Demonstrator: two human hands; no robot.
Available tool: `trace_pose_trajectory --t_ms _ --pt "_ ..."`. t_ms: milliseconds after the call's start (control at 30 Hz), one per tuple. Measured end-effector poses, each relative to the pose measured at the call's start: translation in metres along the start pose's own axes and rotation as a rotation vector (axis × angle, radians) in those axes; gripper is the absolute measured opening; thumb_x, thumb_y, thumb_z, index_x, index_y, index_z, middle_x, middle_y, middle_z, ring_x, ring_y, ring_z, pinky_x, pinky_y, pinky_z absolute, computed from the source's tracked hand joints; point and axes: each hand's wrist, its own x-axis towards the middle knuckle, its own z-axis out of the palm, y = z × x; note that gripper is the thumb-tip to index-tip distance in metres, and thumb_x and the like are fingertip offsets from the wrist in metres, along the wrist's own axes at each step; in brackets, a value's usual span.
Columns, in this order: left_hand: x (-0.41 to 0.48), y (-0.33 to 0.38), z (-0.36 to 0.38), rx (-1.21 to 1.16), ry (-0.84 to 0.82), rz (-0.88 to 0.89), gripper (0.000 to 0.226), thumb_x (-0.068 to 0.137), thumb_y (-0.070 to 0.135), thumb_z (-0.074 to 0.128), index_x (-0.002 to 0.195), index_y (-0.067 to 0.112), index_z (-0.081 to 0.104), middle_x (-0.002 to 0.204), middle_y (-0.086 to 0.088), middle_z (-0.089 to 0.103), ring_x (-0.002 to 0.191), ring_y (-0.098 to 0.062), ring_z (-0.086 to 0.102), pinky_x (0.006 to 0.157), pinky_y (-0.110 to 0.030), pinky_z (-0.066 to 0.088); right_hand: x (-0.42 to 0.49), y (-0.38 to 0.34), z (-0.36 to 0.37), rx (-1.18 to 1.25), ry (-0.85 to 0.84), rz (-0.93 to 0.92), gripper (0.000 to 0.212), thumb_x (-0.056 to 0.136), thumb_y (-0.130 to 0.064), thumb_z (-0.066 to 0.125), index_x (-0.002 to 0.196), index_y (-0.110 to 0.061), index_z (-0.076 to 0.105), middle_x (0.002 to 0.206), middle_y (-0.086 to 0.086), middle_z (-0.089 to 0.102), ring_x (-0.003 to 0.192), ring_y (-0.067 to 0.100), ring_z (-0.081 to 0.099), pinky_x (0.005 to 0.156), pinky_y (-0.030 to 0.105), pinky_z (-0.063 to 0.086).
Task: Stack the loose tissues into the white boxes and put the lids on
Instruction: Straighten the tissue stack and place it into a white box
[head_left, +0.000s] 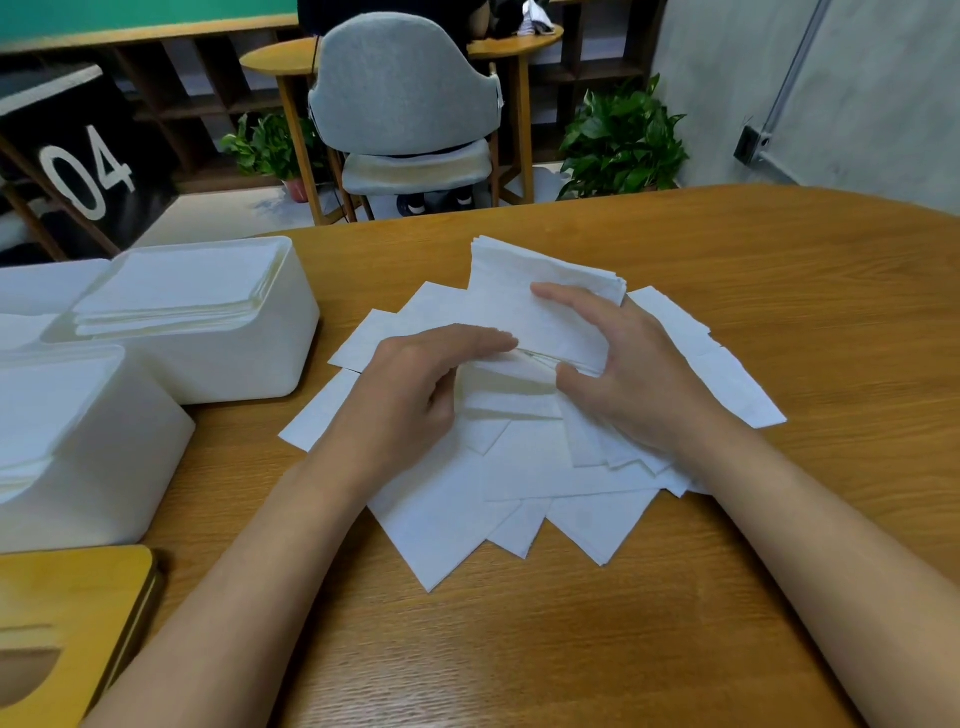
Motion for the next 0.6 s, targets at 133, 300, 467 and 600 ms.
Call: trace_pose_trajectory --t_ms 133,300,467,600 --pt "0.0 0.004 0.001 -0.006 0.11 0.033 0.046 0.091 -0.009 0.044 0.119 0.01 0.076 0.116 0.0 0.075 0.112 -0.013 0.069 0.095 -0.021 0.052 0.001 0.002 0.0 0.04 0.045 -0.041 0.063 0.095 -0.013 0.066 0.15 -0.041 0.051 0.146 -0.009 0.055 0.108 0.002 0.054 0.089 0.009 0.039" --pt "0.001 0.01 0.0 -0.063 0.342 -0.012 0.032 0.094 -0.009 0.05 0.106 0.005 0.077 0.101 0.0 0.074 0.095 -0.01 0.068 0.081 -0.02 0.048 -0.004 -0.006 -0.003 0.182 0.044 -0.084 0.05 0.094 -0.056 0.06 0.14 -0.037 0.063 0.139 -0.018 0.063 0.098 -0.017 0.057 0.082 0.008 0.039" --pt "0.002 0.009 -0.003 -0.207 0.425 -0.184 0.029 0.1 0.001 0.051 0.11 0.01 0.077 0.103 0.004 0.075 0.089 -0.005 0.064 0.075 -0.02 0.044 -0.009 -0.015 -0.004 0.285 0.011 -0.118 0.052 0.092 -0.059 0.063 0.134 -0.03 0.069 0.136 -0.017 0.067 0.116 -0.01 0.062 0.099 0.02 0.049" --pt "0.004 0.009 -0.006 -0.353 0.47 -0.266 0.027 0.105 0.001 0.052 0.113 0.013 0.074 0.101 0.008 0.074 0.087 -0.021 0.063 0.069 -0.035 0.047 -0.01 -0.016 0.0 0.454 0.109 -0.061 0.029 0.096 -0.027 0.077 0.123 -0.019 0.076 0.118 -0.01 0.077 0.111 0.008 0.072 0.096 0.039 0.06"
